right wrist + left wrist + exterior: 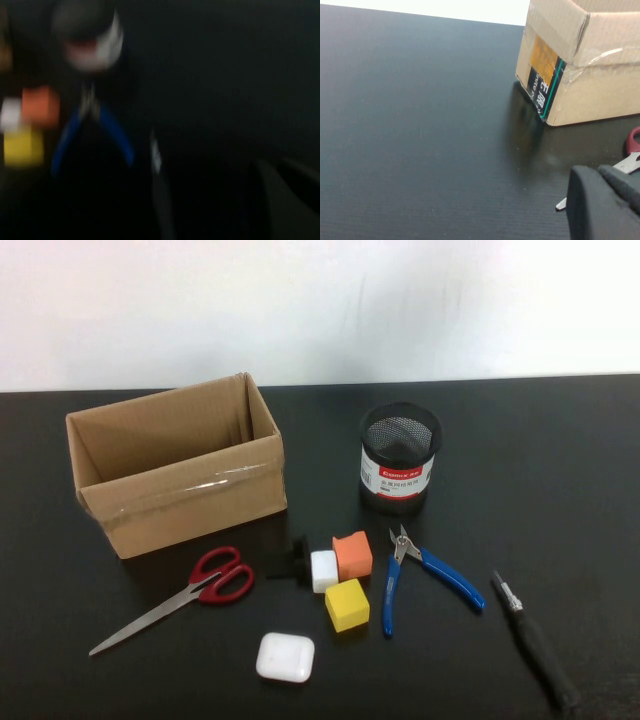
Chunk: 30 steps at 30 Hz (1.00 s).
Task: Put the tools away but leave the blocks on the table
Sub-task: Pick up the black Screwdriver from the table
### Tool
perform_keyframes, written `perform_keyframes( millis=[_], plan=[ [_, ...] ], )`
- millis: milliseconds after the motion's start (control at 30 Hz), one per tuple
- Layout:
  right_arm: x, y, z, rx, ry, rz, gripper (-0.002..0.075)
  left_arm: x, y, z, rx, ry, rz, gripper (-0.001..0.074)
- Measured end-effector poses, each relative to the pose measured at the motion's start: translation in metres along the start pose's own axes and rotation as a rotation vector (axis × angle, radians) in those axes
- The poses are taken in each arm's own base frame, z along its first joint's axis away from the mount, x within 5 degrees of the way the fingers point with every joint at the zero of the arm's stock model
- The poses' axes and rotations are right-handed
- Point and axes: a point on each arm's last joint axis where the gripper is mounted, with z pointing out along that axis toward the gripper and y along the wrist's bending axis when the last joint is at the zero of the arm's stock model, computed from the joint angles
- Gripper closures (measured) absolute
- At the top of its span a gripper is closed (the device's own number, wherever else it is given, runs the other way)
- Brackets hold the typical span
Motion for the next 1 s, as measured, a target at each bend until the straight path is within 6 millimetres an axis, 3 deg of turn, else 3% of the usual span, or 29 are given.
perform_keyframes(
  millis=[133, 267, 433, 500, 667, 733, 1000],
  plan=[
    [0.004, 0.013, 0.031, -0.08, 0.187, -0.103, 0.0733, 0.0, 0.0, 0.0, 0.0, 0.0, 0.0, 0.0739],
    [0.008, 0.037, 0.064, -0.145, 0.326, -0.234, 0.0733, 0.0, 0.0, 0.0, 0.0, 0.0, 0.0, 0.0739],
    [0.021, 0.062, 0.108, -0.083, 0.505, -0.28, 0.0695, 0.0, 0.0, 0.0, 0.0, 0.0, 0.0, 0.0739],
    [0.027, 0.067, 0.126, -0.015, 0.561, -0.285, 0.0616, 0.0, 0.0, 0.0, 0.0, 0.0, 0.0, 0.0739],
    [0.036, 0.074, 0.165, 0.049, 0.607, -0.305, 0.0331, 0.0, 0.0, 0.0, 0.0, 0.0, 0.0, 0.0739],
    [0.037, 0.075, 0.177, 0.045, 0.593, -0.302, 0.0288, 0.0, 0.0, 0.0, 0.0, 0.0, 0.0, 0.0739],
    [0.043, 0.077, 0.211, 0.038, 0.583, -0.297, 0.0347, 0.0, 0.0, 0.0, 0.0, 0.0, 0.0, 0.0739]
  ],
)
